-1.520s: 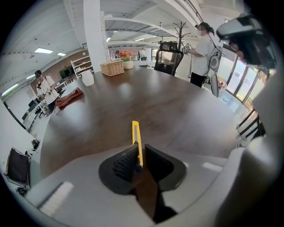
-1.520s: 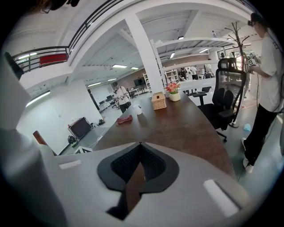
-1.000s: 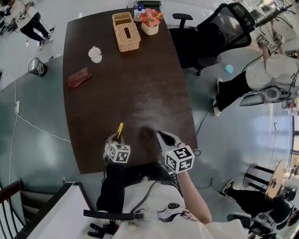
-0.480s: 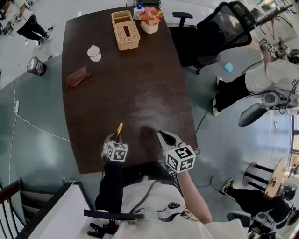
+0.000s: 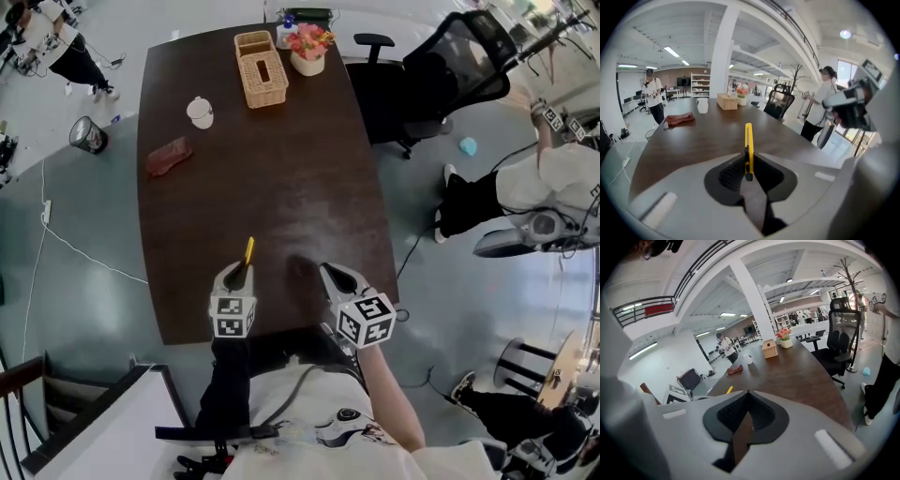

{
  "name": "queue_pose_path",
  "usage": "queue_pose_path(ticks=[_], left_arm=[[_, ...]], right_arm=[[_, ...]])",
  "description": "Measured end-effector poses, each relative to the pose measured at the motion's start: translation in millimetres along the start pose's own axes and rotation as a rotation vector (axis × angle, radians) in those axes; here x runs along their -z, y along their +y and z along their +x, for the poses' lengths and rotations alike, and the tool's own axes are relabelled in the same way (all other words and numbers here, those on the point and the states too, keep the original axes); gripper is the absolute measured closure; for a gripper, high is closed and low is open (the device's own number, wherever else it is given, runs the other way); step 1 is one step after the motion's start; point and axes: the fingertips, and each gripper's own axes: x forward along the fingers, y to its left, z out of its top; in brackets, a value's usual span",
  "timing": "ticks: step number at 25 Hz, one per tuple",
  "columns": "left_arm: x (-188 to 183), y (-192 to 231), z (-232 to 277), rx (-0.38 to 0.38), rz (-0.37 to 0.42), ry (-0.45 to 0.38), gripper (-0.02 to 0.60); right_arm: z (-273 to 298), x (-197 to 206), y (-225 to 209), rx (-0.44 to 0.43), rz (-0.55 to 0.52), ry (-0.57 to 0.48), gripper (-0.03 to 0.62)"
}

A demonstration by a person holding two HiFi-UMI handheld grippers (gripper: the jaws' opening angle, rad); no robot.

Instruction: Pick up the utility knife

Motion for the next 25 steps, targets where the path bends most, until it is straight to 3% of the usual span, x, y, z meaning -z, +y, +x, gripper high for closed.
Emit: queue_pose_path(ticks=[5,10,19,25], left_arm=[[-62,-7,-42,-0.017,-0.029,-0.206,0.531],[-85,-12,-82,-0.067,-0.044,-0.296,0.531],[-70,-33,-148,-0.059,-0.034,-0.358,0.531],[-41,-61,-201,-0.041,-0.024,-0.409,0.531]], right_arm=[[-10,-6,1,-0.041,-0.021,-0.043,0.592],[-24,-11,4,-0.063,-0.039,-0.095,0.592],[-60,5,41,-0.078,-0.064,-0.174,0.592],[-100,34,94,-0.097,-0.13,-0.232,0.592]])
